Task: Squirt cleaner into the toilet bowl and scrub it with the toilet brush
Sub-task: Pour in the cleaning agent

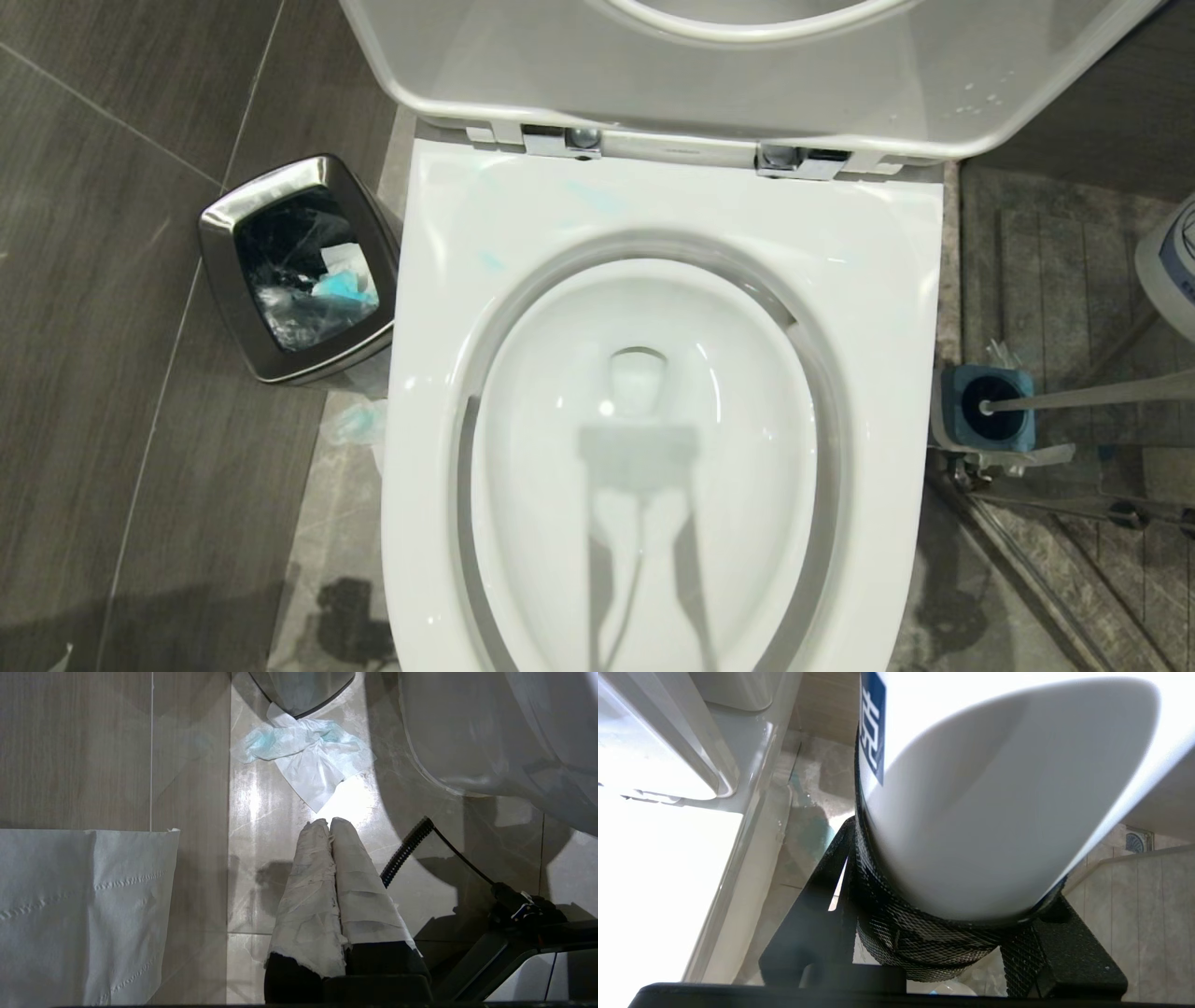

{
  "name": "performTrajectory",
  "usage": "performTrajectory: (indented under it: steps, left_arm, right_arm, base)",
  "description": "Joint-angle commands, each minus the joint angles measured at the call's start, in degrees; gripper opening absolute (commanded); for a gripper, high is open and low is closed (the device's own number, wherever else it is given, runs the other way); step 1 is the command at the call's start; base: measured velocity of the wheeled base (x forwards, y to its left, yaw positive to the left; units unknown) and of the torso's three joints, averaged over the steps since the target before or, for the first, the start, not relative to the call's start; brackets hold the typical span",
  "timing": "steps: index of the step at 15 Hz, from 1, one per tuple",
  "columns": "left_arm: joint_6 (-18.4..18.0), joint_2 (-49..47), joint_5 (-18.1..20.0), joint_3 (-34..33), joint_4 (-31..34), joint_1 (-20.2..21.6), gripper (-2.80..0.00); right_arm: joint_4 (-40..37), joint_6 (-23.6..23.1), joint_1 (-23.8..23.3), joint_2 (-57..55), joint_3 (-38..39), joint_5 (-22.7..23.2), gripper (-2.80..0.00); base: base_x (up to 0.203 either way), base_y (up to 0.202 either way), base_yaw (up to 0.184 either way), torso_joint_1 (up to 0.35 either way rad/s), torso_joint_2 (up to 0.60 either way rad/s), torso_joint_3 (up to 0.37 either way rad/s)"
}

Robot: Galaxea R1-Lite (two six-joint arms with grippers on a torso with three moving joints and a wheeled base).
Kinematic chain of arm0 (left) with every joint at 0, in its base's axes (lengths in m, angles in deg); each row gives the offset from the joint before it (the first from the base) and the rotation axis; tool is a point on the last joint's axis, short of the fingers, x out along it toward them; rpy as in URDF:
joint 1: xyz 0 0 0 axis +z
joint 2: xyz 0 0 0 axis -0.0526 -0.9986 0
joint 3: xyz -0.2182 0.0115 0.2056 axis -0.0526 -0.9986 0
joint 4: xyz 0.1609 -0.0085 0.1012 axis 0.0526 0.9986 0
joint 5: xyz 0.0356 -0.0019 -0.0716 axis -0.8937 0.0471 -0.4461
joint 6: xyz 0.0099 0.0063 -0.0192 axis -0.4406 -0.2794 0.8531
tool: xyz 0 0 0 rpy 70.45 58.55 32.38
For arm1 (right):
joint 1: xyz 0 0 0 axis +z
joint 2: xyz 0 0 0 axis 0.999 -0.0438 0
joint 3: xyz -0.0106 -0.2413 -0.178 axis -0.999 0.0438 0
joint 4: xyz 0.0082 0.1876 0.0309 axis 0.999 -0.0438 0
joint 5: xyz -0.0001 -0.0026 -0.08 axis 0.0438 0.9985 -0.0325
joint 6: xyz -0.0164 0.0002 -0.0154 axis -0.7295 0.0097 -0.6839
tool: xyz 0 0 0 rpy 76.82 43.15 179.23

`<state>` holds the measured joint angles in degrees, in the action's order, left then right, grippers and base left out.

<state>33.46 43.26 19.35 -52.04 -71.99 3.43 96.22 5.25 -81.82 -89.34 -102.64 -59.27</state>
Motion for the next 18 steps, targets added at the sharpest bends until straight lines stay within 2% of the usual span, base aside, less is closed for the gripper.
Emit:
performTrajectory:
  steps: [1, 5, 10, 18]
  left_arm:
    - [0.04, 0.00, 0.00, -0.09, -0.03, 0.02, -2.80]
    - [1.69, 0.00, -0.52, -0.09, -0.03, 0.02, -2.80]
    - [1.97, 0.00, -0.52, -0.09, -0.03, 0.02, -2.80]
    - [4.35, 0.00, -1.67, -0.09, -0.21, 0.02, -2.80]
  right_arm:
    - [0.14, -1.53, 0.04, 0.31, -0.06, 0.64, -2.80]
    - [-0.60, -2.01, 0.04, 1.14, 0.21, 2.50, -2.80]
    - [-9.86, -2.37, 0.04, 6.43, 0.21, 4.94, -2.80]
    - [-10.20, -3.49, -0.04, 8.22, -0.50, 4.01, -2.80]
  base:
    - [0.000, 0.000, 0.000, 0.000, 0.00, 0.000]
    - [0.000, 0.000, 0.000, 0.002, 0.01, 0.121]
    - [0.000, 0.000, 0.000, 0.002, 0.00, 0.195]
    - [0.000, 0.000, 0.000, 0.000, 0.00, 0.202]
